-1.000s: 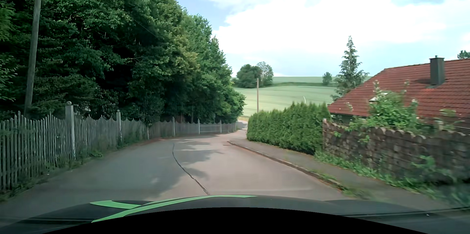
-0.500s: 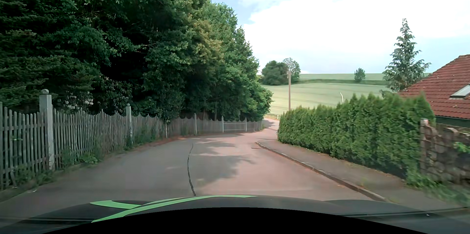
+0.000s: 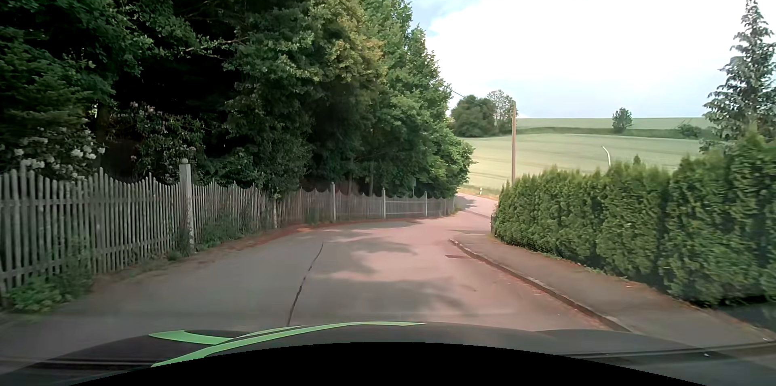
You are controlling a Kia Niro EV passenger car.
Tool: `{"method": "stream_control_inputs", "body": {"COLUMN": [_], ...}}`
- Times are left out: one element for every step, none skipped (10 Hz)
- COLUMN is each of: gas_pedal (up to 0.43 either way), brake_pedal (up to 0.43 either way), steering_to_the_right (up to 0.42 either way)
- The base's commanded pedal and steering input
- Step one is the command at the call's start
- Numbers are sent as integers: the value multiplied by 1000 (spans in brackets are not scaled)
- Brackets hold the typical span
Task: Follow the waypoints while adhering to traffic rules and regulations
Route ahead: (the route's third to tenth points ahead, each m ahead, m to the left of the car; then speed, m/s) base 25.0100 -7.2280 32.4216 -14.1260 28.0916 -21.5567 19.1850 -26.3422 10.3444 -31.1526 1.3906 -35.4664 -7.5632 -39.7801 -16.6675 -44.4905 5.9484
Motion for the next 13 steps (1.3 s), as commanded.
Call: {"method": "stream_control_inputs", "body": {"gas_pedal": [0,0,0,0,0,0,0,0,0,0,0,0,0], "brake_pedal": [0,0,0,0,0,0,0,18,67,85,91,104,116], "steering_to_the_right": [-41,-38,-35,-26,-15,-9,-5,0,5,9,12,20,33]}}
